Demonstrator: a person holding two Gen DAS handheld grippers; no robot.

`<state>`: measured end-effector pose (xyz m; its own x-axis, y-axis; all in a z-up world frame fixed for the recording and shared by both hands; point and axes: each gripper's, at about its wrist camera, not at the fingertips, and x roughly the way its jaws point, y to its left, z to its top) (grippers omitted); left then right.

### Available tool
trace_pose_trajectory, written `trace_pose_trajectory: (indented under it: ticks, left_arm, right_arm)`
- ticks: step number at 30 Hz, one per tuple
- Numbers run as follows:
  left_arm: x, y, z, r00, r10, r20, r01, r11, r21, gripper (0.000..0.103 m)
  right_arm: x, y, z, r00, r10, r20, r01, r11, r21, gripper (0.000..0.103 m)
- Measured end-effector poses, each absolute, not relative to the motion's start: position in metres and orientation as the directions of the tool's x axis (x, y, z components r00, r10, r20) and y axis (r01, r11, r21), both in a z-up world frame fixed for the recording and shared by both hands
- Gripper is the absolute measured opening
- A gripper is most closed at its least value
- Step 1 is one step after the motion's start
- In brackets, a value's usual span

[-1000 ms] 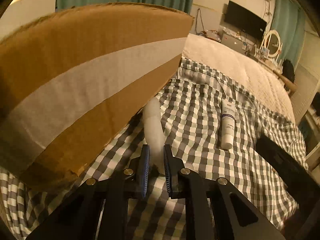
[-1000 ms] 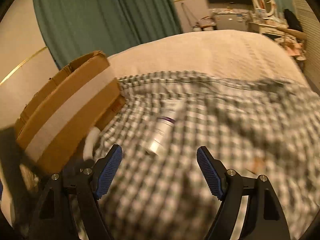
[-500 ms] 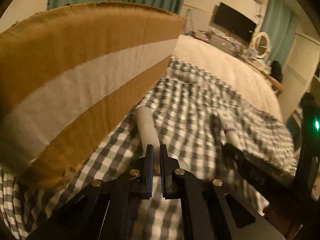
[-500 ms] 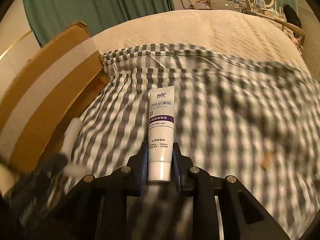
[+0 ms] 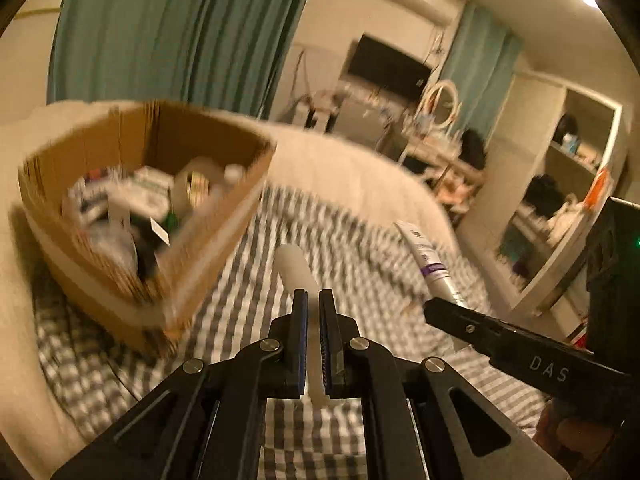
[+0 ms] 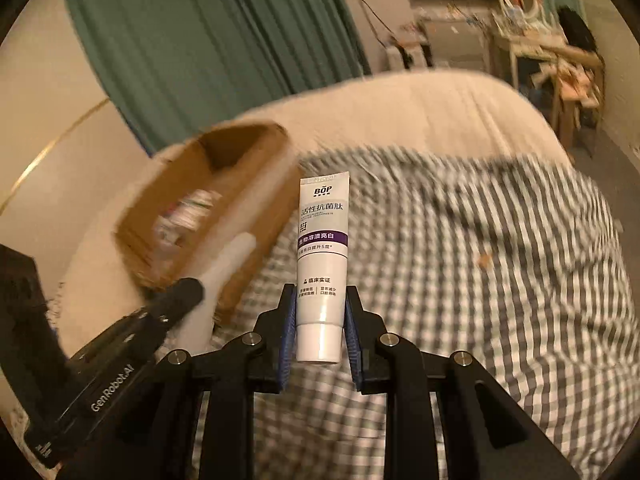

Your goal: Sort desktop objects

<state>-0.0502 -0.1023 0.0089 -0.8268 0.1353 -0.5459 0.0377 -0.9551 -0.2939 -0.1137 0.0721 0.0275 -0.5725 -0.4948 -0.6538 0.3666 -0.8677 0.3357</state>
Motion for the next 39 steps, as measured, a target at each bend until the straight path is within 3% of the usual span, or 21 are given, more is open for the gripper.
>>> trace_pose_trajectory:
  ticks: [7, 11, 15, 17, 18, 19, 21, 23, 25, 31, 35, 39]
  left_arm:
    - [-0.07, -0.171, 0.087, -0.882, 0.076, -0.465, 0.025, -0.978, -0.206, 0.005]
    - [-0.089, -0.211, 0.071, -0.861, 0.008, -0.509, 0.028, -0.998, -0.063, 0.005]
    - [-0.106, -0.254, 0.029, -0.837, 0.017, -0.547, 0.075, -0.986, -0.145, 0.006]
    - [-0.11, -0.259, 0.016, -0.836, -0.036, -0.548, 0.099, -0.991, -0.086, 0.011]
    - [-0.111, -0.26, 0.011, -0.83, -0.052, -0.556, 0.107, -0.992, -0.067, 0.025]
    - [-0.112, -0.264, 0.008, -0.821, -0.047, -0.569, 0.106, -0.992, -0.072, 0.05]
    - [-0.104, -0.268, 0.009, -0.827, 0.009, -0.562, 0.086, -0.986, -0.142, 0.07]
    - [-0.097, -0.272, 0.016, -0.846, 0.05, -0.53, 0.069, -0.977, -0.202, 0.08]
    - [-0.085, -0.27, 0.029, -0.866, 0.021, -0.5, 0.096, -0.974, -0.205, 0.098]
    - [-0.046, -0.239, 0.063, -0.91, 0.009, -0.414, 0.062, -0.986, -0.157, 0.103]
    - [-0.033, -0.214, 0.06, -0.891, 0.031, -0.454, 0.054, -0.983, -0.174, 0.103]
    - [-0.018, -0.182, 0.041, -0.87, -0.013, -0.492, 0.067, -0.994, -0.091, 0.103]
  right_arm:
    - [-0.13, 0.0, 0.094, -0.568, -0.591, -0.573, 0.462, -0.805, 0.373, 0.022]
    - [-0.154, -0.056, 0.089, -0.548, -0.602, -0.581, 0.487, -0.794, 0.363, 0.022]
    - [-0.187, -0.097, 0.063, -0.517, -0.61, -0.6, 0.457, -0.79, 0.41, 0.023]
    - [-0.198, -0.111, 0.055, -0.528, -0.593, -0.609, 0.441, -0.803, 0.4, 0.043]
    - [-0.199, -0.114, 0.054, -0.543, -0.575, -0.611, 0.43, -0.816, 0.386, 0.074]
    - [-0.197, -0.114, 0.054, -0.574, -0.551, -0.606, 0.411, -0.834, 0.369, 0.085]
    - [-0.192, -0.106, 0.058, -0.621, -0.536, -0.572, 0.393, -0.844, 0.365, 0.085]
    - [-0.181, -0.092, 0.061, -0.656, -0.504, -0.562, 0.358, -0.863, 0.356, 0.085]
    - [-0.167, -0.078, 0.066, -0.686, -0.458, -0.566, 0.315, -0.887, 0.336, 0.092]
    - [-0.11, -0.008, 0.087, -0.775, -0.315, -0.548, 0.194, -0.944, 0.268, 0.103]
    - [-0.073, 0.027, 0.095, -0.818, -0.211, -0.535, 0.137, -0.975, 0.175, 0.103]
    - [-0.06, 0.028, 0.069, -0.76, -0.139, -0.635, 0.108, -0.99, 0.087, 0.103]
